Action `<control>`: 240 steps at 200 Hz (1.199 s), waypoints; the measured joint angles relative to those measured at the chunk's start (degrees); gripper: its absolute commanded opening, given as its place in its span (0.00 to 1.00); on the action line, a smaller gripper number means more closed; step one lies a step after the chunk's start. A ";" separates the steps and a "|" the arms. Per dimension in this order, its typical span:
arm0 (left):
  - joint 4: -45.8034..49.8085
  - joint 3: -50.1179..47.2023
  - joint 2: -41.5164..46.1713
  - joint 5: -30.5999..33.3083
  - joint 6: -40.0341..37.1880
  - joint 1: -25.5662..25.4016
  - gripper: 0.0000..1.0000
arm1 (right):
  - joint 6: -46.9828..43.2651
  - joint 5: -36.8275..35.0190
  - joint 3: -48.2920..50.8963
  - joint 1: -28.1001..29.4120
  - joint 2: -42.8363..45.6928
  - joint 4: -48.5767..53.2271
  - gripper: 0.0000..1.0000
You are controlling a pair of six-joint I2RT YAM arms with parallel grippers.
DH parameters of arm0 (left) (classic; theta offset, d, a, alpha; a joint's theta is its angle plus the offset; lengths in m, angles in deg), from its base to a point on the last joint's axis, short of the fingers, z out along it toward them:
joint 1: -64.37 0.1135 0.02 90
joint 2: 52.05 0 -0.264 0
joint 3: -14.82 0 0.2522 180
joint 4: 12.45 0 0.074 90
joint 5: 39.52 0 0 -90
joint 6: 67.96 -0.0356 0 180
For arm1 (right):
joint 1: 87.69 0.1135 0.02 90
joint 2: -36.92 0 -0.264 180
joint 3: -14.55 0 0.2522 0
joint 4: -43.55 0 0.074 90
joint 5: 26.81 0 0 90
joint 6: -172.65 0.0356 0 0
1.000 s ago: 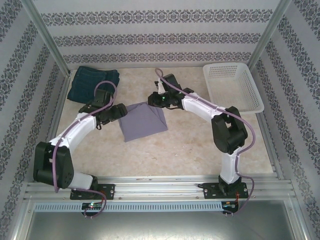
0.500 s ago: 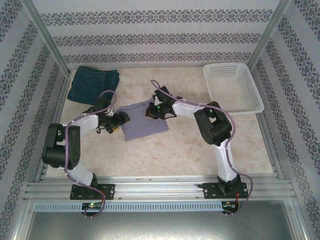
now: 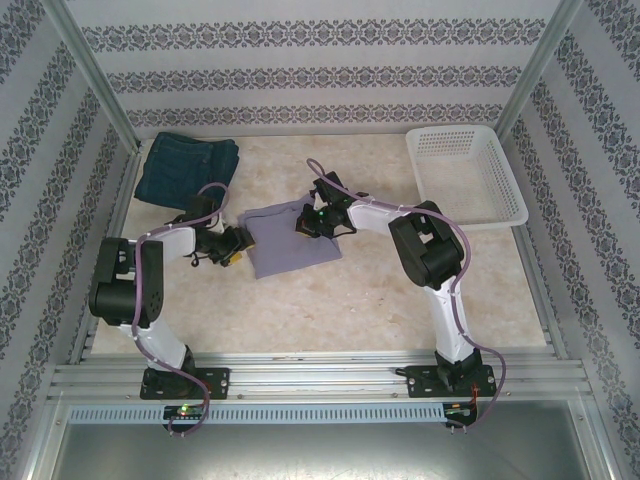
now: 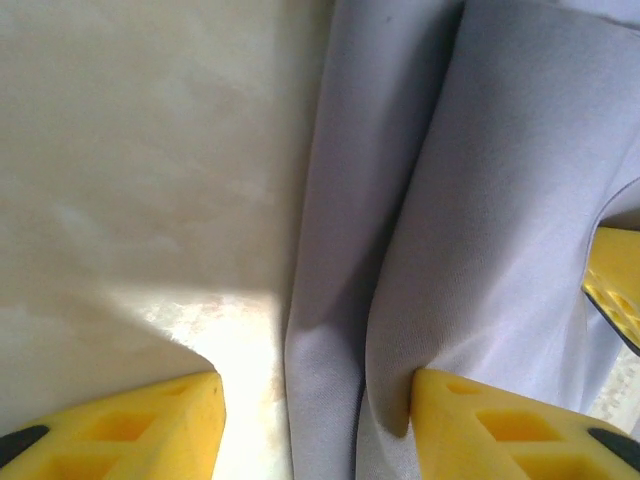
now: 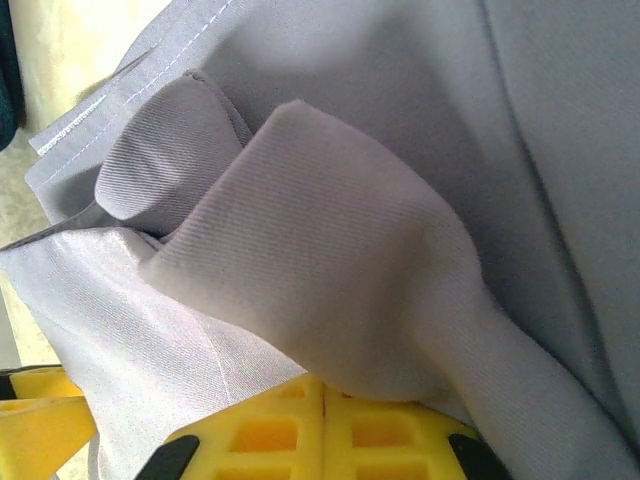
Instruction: Fold and stack the skirts
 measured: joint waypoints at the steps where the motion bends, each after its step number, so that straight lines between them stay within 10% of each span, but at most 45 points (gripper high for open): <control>1: 0.00 0.02 -0.02 -0.02 0.07 0.00 0.49 | 0.00 0.00 0.00 0.00 0.00 0.00 0.00; 76: -2.99 5.51 -3.37 -3.58 0.11 -4.09 0.37 | 1.29 0.04 0.24 0.02 -0.04 -0.70 0.00; 151: 3.43 5.97 -0.61 8.04 -1.66 -4.07 0.05 | 1.49 0.13 0.79 0.02 -0.04 -1.97 0.00; 205: 5.84 3.98 8.41 13.97 -2.51 -4.26 0.99 | 1.49 0.24 1.01 0.04 -0.02 -2.75 0.00; 240: 2.80 1.14 8.33 9.88 -2.67 -4.28 1.00 | 1.51 0.24 1.01 0.04 -0.02 -2.78 0.00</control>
